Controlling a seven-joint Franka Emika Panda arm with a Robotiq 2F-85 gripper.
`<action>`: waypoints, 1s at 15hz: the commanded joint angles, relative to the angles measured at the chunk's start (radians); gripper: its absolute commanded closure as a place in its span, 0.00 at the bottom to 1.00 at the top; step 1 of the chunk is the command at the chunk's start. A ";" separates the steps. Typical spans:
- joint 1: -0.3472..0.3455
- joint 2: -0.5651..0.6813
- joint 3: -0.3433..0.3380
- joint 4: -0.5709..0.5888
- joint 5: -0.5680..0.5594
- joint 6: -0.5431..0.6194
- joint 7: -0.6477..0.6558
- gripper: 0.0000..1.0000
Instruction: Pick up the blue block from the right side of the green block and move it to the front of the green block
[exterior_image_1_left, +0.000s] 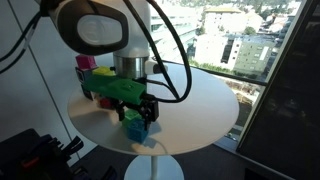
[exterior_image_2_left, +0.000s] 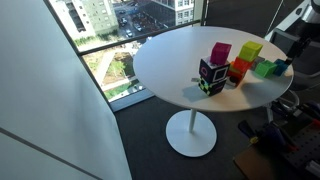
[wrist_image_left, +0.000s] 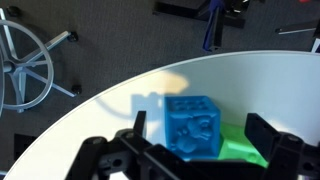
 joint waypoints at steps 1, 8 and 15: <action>0.001 -0.014 -0.004 -0.028 -0.021 0.044 0.004 0.00; -0.004 -0.004 -0.010 -0.048 -0.020 0.088 -0.001 0.00; -0.006 0.020 -0.016 -0.046 -0.016 0.097 0.002 0.00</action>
